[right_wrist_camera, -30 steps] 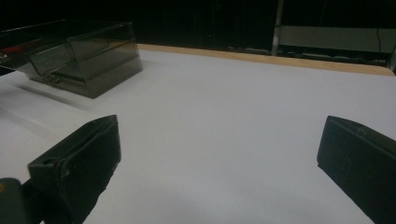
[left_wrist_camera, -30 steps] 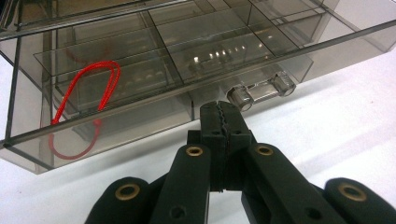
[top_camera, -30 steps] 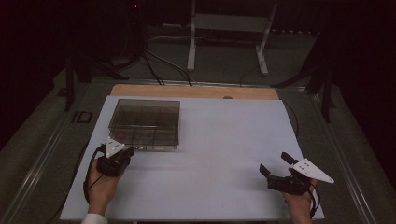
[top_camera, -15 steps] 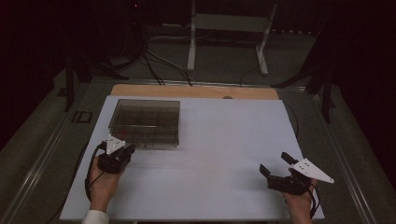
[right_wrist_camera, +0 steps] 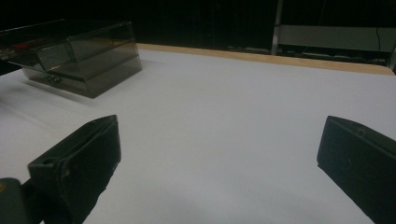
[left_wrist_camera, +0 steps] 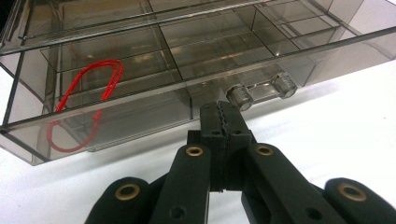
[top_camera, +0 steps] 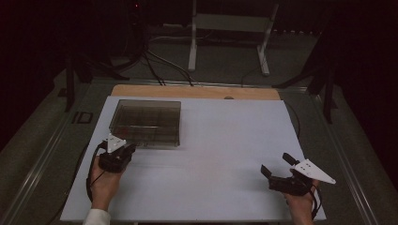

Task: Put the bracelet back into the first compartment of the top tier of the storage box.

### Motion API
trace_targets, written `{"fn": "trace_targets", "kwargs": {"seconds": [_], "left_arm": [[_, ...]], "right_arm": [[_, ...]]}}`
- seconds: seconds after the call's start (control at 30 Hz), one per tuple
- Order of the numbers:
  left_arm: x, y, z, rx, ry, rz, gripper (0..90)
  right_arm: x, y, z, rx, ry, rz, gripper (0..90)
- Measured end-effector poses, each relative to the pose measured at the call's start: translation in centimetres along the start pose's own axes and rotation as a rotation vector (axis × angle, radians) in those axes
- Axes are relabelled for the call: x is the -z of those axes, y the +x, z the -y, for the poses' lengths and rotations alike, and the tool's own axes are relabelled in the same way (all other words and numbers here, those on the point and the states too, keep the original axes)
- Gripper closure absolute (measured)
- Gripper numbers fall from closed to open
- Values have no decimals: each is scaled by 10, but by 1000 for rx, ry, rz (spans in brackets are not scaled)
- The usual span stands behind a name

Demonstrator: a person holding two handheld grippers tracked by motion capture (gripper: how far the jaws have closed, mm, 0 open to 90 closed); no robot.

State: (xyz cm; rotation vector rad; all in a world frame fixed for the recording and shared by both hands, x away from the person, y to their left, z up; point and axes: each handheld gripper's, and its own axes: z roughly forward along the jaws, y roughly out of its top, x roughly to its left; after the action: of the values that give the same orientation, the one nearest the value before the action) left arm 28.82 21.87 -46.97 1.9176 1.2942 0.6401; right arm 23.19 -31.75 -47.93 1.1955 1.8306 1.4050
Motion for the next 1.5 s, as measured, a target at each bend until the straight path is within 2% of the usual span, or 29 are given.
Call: {"fn": "trace_targets", "kwargs": {"seconds": [1.5], "left_arm": [[-7, 2, -10, 5, -2, -15, 900]], "right_arm": [[0, 0, 0, 0, 1, -1, 0]]}}
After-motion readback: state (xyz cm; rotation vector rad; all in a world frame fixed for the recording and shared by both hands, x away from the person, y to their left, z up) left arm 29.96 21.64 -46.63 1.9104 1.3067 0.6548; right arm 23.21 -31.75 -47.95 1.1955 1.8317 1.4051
